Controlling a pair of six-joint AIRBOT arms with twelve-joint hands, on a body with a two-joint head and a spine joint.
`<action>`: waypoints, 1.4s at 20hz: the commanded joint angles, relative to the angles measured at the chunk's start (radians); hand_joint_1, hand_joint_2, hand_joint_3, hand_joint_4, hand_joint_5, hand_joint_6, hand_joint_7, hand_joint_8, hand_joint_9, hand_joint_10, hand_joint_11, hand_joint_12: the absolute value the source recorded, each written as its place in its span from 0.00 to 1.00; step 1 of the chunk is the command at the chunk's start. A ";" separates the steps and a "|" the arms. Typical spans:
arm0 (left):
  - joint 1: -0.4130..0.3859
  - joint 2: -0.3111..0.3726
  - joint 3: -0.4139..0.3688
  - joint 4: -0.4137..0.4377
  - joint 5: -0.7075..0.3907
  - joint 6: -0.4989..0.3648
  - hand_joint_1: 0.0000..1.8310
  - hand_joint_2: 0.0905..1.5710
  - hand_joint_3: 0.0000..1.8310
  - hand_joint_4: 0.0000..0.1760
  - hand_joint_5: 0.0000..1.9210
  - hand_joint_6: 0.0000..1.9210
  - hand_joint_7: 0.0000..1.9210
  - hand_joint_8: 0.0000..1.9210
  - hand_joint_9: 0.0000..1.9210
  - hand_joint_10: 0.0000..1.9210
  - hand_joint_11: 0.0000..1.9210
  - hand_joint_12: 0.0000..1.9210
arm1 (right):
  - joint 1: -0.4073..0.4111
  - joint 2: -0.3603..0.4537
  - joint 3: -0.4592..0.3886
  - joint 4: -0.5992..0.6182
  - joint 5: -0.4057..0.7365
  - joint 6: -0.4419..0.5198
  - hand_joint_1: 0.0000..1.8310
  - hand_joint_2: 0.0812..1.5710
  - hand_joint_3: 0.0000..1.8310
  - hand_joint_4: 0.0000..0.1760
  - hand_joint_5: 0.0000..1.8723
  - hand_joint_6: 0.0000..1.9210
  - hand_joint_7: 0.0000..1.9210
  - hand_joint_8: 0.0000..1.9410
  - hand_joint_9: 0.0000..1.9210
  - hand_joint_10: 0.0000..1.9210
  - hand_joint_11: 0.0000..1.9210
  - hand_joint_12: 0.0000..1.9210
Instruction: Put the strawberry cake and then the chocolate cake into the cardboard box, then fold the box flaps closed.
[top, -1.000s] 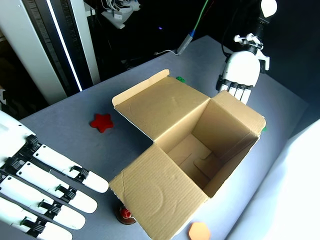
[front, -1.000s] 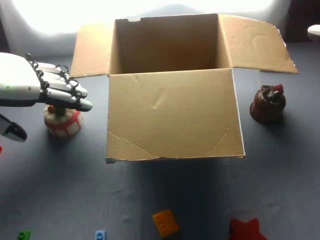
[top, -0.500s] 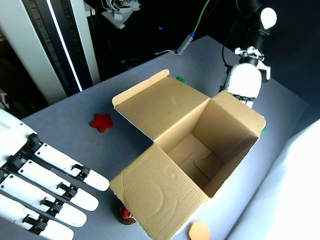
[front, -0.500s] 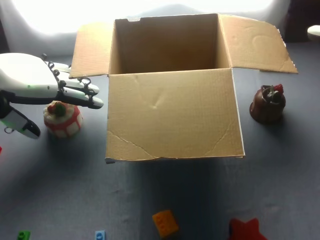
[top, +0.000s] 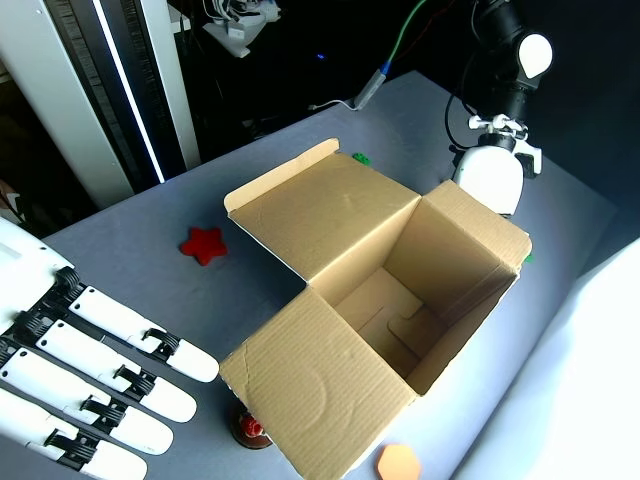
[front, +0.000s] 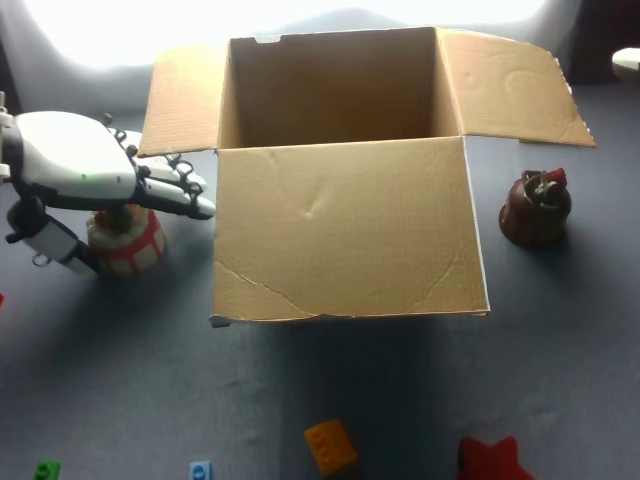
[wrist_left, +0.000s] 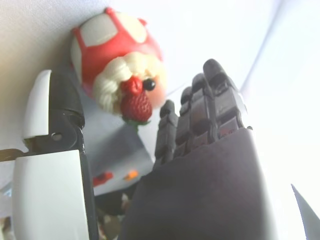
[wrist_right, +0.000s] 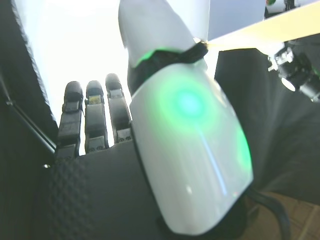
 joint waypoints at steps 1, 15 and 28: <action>0.002 0.002 0.012 -0.056 -0.013 0.001 0.64 0.62 0.00 0.42 0.07 0.00 0.04 0.00 0.04 0.00 0.00 0.28 | 0.016 0.013 0.000 -0.010 0.107 -0.003 0.64 0.68 0.00 0.20 0.02 0.00 0.03 0.00 0.02 0.00 0.00 0.09; 0.031 -0.036 0.064 -0.053 -0.016 0.002 0.69 0.65 0.00 0.37 0.26 0.04 0.12 0.39 0.08 0.64 0.03 0.87 | 0.018 0.013 -0.008 -0.010 0.102 -0.005 0.64 0.68 0.00 0.17 0.03 0.00 0.04 0.00 0.02 0.00 0.00 0.07; 0.031 0.032 -0.008 -0.053 -0.032 -0.003 0.78 0.81 0.01 0.00 0.10 0.89 0.20 0.89 0.26 0.92 0.18 1.00 | 0.018 0.014 -0.013 -0.010 0.101 -0.009 0.60 0.69 0.00 0.17 0.02 0.00 0.03 0.00 0.02 0.00 0.00 0.06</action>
